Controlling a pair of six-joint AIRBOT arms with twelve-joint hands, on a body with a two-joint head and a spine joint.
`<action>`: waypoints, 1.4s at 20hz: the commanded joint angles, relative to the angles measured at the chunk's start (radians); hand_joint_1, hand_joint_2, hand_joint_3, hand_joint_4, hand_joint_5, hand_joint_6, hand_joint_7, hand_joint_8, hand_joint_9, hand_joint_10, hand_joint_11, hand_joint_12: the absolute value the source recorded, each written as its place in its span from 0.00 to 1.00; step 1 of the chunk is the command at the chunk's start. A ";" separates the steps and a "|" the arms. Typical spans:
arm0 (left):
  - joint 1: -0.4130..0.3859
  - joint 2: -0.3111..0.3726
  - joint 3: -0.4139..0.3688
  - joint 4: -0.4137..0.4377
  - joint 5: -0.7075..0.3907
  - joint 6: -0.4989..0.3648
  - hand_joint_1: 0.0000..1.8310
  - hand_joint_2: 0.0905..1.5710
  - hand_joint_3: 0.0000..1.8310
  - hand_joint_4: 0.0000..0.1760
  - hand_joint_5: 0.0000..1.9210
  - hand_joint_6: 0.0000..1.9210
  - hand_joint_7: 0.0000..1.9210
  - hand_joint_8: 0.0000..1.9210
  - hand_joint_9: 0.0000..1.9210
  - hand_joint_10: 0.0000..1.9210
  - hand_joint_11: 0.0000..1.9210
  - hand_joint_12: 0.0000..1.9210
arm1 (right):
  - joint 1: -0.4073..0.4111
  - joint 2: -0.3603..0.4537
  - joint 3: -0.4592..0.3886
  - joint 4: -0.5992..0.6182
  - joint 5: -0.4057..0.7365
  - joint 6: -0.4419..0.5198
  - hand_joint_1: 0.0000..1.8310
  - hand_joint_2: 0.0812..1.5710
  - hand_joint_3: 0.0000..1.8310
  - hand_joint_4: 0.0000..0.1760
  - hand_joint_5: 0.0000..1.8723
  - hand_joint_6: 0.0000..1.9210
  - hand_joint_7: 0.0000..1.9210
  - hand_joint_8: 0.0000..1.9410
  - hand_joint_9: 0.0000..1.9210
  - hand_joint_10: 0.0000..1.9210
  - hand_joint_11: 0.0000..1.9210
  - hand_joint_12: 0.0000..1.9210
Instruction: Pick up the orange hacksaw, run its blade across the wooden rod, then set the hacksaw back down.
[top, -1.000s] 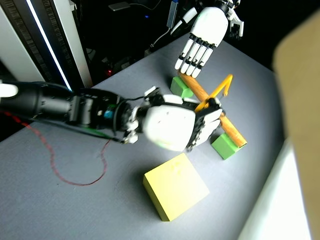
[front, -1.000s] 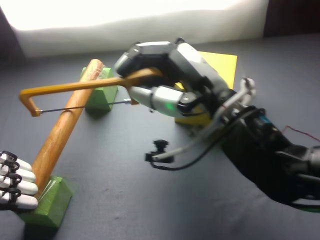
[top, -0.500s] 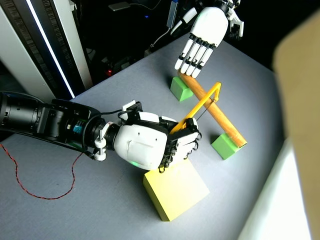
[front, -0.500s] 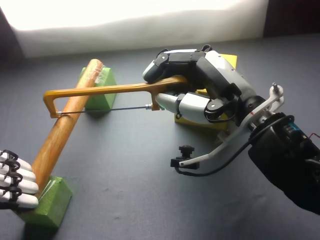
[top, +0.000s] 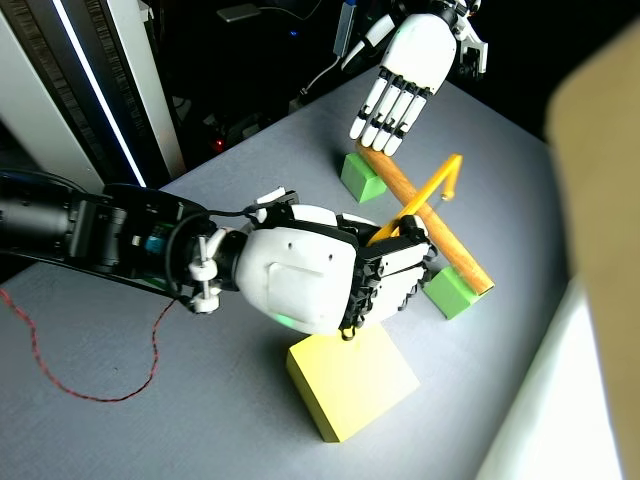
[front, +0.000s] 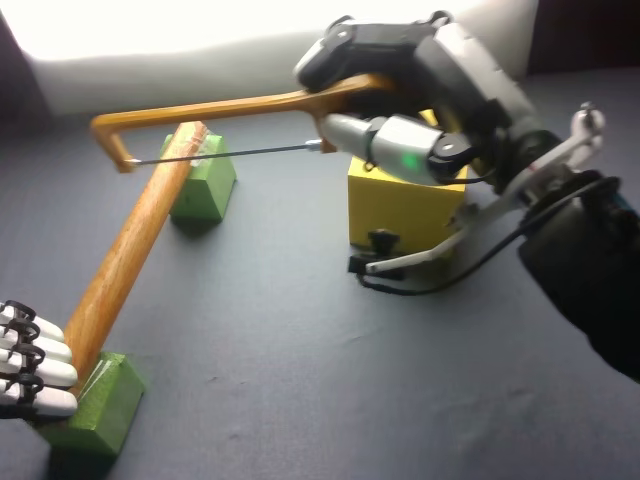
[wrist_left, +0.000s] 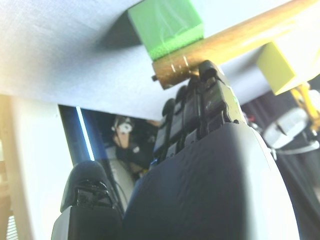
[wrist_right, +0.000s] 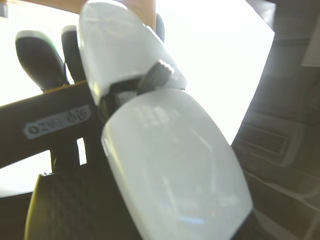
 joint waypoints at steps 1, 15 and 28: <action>-0.007 -0.005 0.003 -0.040 -0.030 -0.002 0.03 0.73 0.00 0.00 0.01 0.00 0.02 0.00 0.03 0.00 0.00 0.13 | 0.012 0.021 -0.028 -0.034 0.132 -0.001 0.74 0.73 0.00 0.00 0.45 0.53 0.43 0.64 0.43 0.76 0.43 0.82; -0.004 -0.004 0.006 -0.040 -0.030 -0.002 0.03 0.73 0.00 0.00 0.00 0.00 0.02 0.00 0.03 0.00 0.00 0.12 | -0.132 0.208 -0.370 0.046 0.220 0.009 0.74 0.73 0.00 0.00 0.46 0.51 0.43 0.64 0.44 0.76 0.44 0.79; -0.005 -0.005 0.005 -0.040 -0.030 -0.002 0.04 0.73 0.00 0.00 0.01 0.00 0.03 0.00 0.03 0.00 0.00 0.12 | -0.377 0.163 -0.403 0.113 0.390 0.155 0.80 0.73 0.00 0.00 0.43 0.52 0.44 0.60 0.43 0.70 0.40 0.89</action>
